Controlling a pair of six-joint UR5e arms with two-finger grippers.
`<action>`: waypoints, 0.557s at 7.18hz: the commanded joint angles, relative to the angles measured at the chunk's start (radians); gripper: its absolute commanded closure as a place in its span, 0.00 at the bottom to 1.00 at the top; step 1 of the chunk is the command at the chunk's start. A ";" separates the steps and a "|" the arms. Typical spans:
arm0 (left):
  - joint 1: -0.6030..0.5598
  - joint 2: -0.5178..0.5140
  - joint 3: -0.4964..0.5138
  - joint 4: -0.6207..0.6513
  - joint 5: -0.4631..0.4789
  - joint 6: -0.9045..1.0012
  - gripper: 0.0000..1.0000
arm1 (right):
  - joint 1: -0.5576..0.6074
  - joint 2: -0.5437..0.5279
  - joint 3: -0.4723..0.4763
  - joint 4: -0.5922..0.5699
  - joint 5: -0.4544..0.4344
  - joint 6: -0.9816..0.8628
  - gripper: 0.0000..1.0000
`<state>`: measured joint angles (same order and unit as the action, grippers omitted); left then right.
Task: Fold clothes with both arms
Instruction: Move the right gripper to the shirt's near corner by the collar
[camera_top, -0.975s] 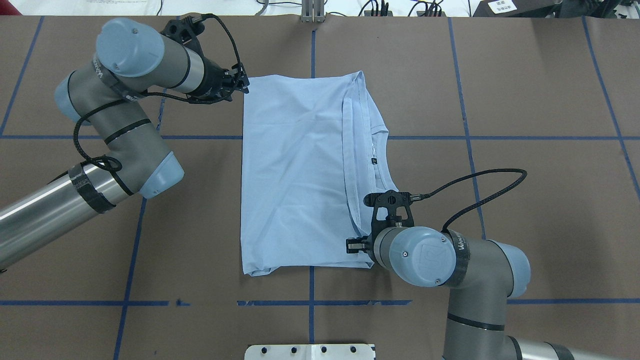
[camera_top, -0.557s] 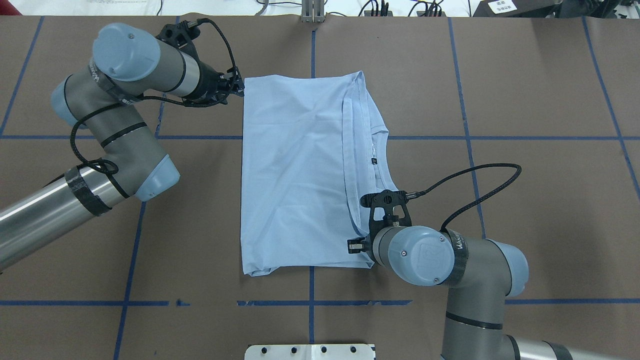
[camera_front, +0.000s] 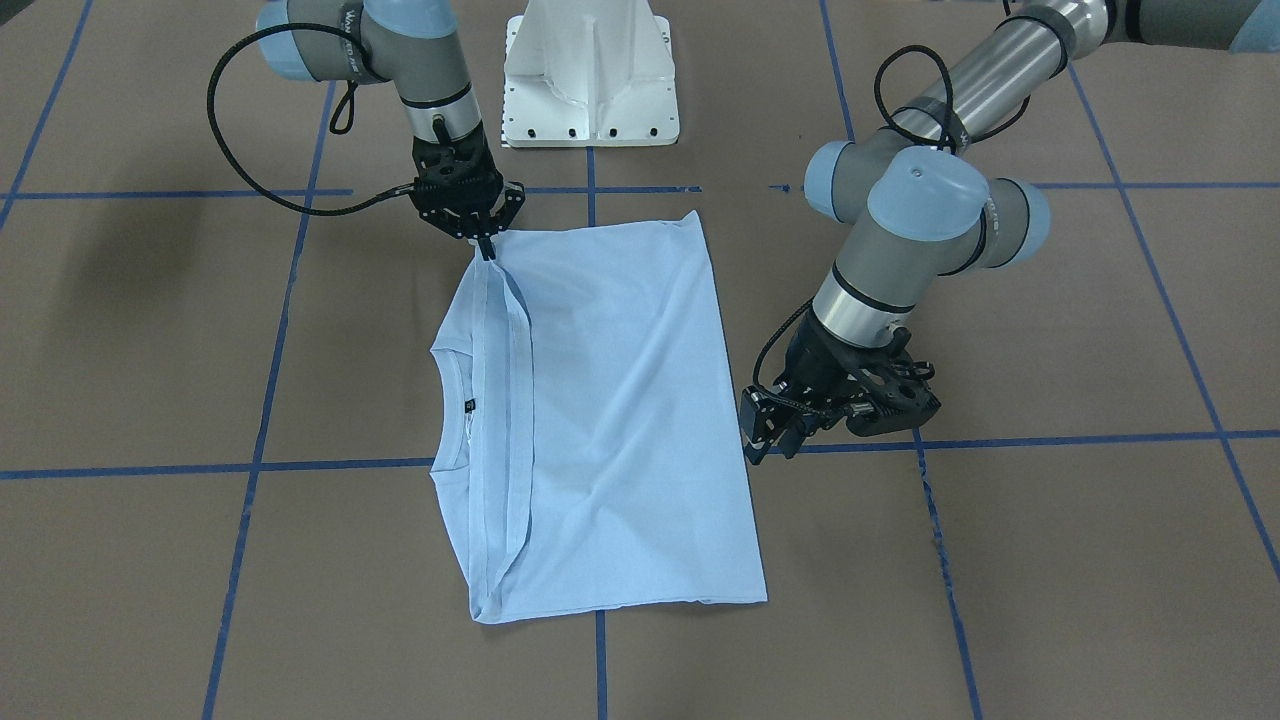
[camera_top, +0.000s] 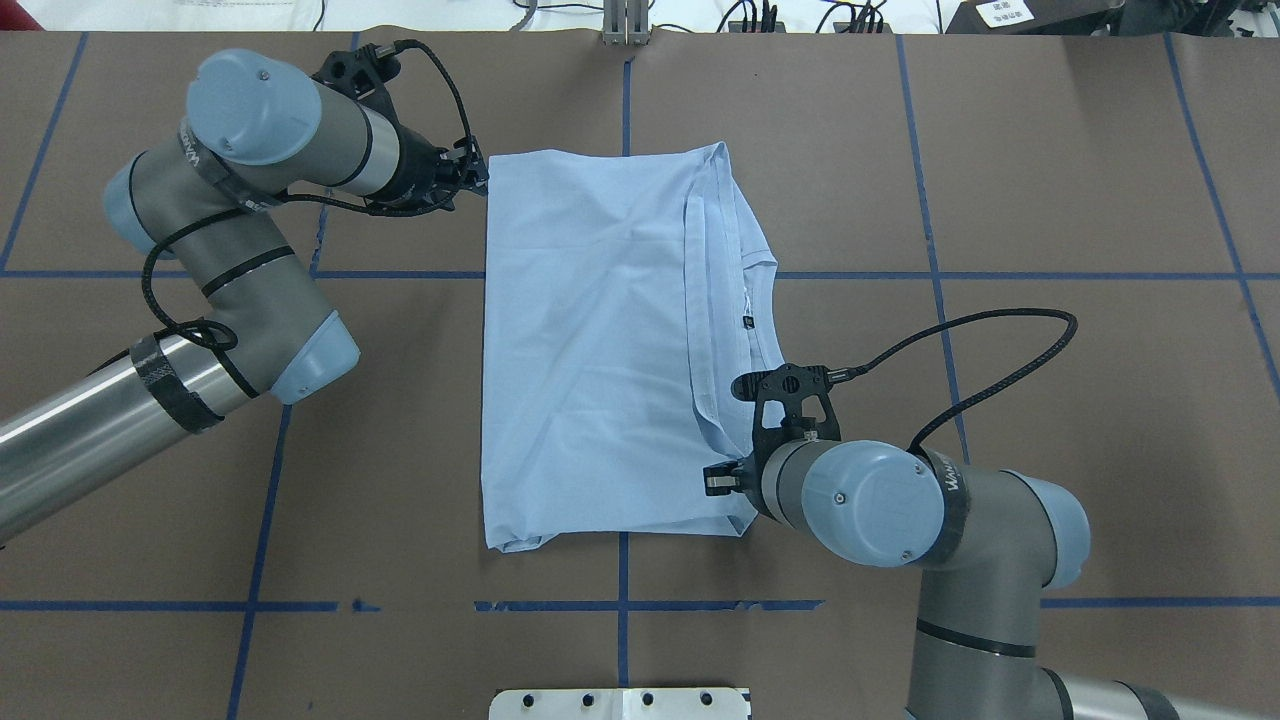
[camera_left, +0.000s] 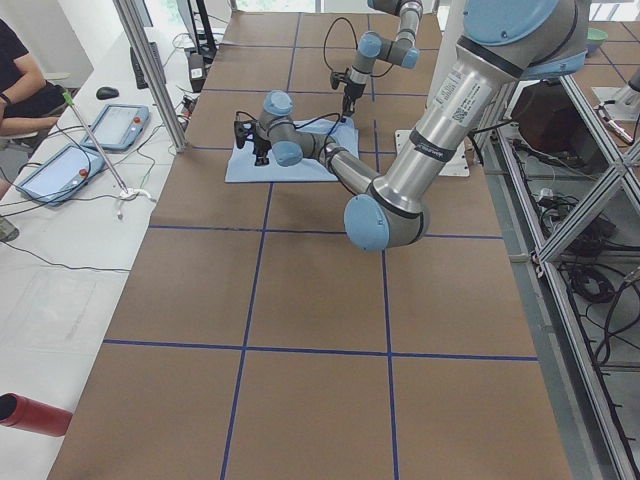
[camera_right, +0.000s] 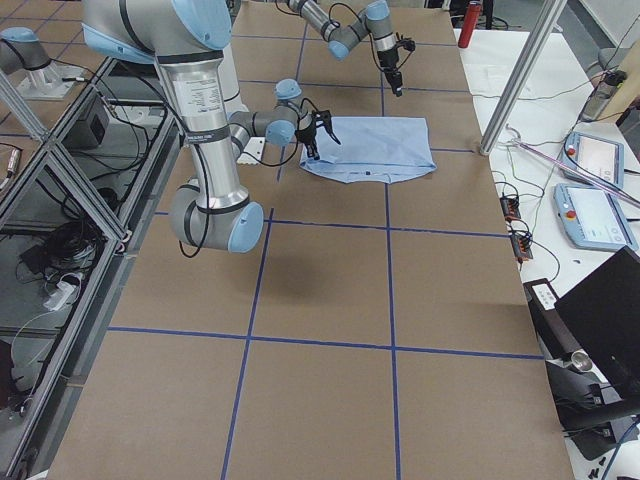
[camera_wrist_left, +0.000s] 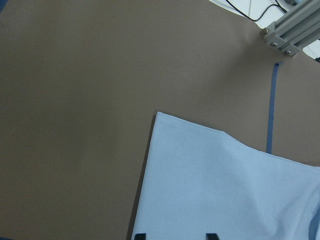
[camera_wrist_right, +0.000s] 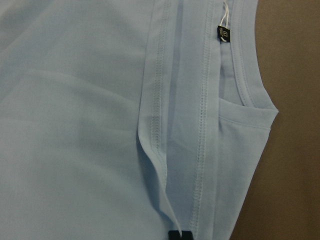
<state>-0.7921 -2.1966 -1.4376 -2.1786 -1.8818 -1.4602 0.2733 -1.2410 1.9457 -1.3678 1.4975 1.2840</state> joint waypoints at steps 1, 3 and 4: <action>0.002 -0.002 -0.003 0.002 0.006 -0.003 0.50 | -0.098 -0.084 0.056 0.000 -0.089 0.152 1.00; 0.002 -0.003 -0.003 0.003 0.038 -0.005 0.50 | -0.114 -0.089 0.074 0.000 -0.088 0.189 0.68; 0.004 -0.003 -0.004 0.005 0.038 -0.005 0.50 | -0.114 -0.080 0.082 0.000 -0.074 0.187 0.51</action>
<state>-0.7895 -2.1995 -1.4408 -2.1751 -1.8480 -1.4647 0.1638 -1.3247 2.0183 -1.3683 1.4144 1.4641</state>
